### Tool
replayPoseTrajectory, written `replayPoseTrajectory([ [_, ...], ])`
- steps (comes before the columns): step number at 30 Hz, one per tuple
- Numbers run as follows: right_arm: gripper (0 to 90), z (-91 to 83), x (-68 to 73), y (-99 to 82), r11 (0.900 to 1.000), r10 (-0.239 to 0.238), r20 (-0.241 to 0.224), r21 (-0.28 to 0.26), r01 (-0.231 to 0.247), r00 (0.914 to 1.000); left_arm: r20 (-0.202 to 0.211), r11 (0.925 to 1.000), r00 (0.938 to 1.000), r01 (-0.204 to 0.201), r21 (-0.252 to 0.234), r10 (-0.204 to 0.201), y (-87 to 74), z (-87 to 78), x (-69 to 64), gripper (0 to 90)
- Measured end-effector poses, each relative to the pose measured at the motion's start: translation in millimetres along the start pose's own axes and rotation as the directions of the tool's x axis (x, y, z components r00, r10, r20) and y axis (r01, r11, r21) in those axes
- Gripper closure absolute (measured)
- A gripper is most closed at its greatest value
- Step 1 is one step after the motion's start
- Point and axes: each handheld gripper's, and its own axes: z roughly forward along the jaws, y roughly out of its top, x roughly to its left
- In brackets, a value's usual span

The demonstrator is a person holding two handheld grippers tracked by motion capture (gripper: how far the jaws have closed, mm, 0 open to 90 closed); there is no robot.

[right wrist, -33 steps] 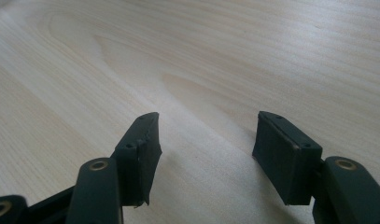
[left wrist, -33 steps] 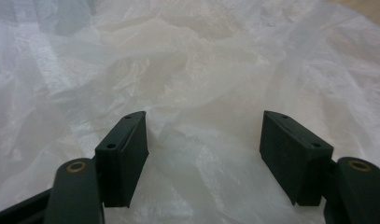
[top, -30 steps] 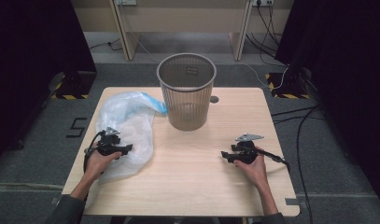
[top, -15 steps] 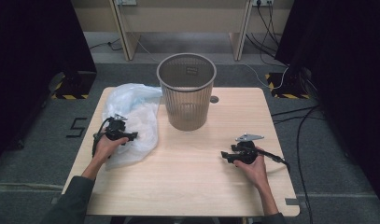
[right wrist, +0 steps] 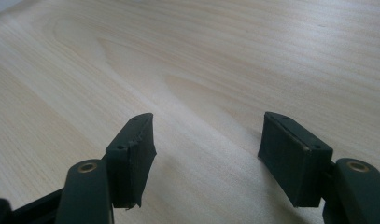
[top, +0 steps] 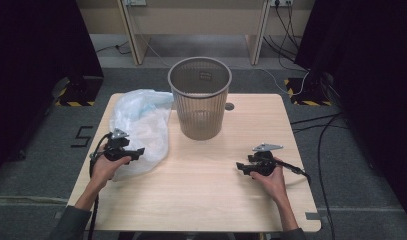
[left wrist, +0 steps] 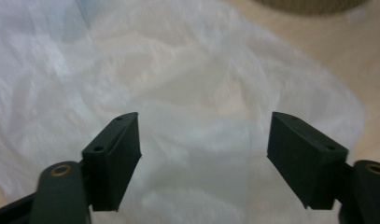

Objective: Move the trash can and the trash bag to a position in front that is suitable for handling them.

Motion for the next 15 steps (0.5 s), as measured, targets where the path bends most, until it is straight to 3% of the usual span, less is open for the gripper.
replayPoseTrajectory([
  [4, 35.1, 0.5, 0.0, 0.4, 1.0, -0.003, 0.001, -0.002, 0.003, 1.0, 0.0, 0.9979, 1.0, -0.001, 0.064, 0.001, -13.2, 13.0, 4.0, 31.1],
  [6, 35.0, 0.5, 0.0, 0.4, 1.0, -0.002, 0.001, -0.001, 0.002, 1.0, 0.011, 0.9978, 0.9993, 0.035, 0.056, -0.036, -14.8, 20.8, 11.2, 32.1],
  [8, 35.0, 0.6, 0.2, 0.6, 1.0, 0.0, 0.0, 0.001, 0.0, 1.0, 0.012, 0.9979, 0.9988, 0.047, 0.045, -0.048, -12.6, 24.1, 17.1, 31.4],
  [11, 34.8, 1.0, -0.2, 0.9, 1.0, -0.002, 0.0, -0.001, 0.002, 1.0, 0.006, 0.9982, 0.9991, 0.041, 0.044, -0.041, -8.0, 28.0, 23.6, 32.5],
  [13, 34.8, 1.2, -0.3, 0.9, 1.0, -0.003, 0.0, -0.002, 0.003, 1.0, -0.028, 0.9989, 0.9992, 0.029, 0.038, -0.028, -5.2, 30.8, 27.6, 31.6],
  [15, 34.4, 1.3, -0.2, 0.9, 1.0, -0.004, -0.001, -0.002, 0.004, 1.0, 0.005, 0.9987, 0.9994, 0.035, 0.038, -0.035, -3.4, 34.9, 33.3, 29.1],
])
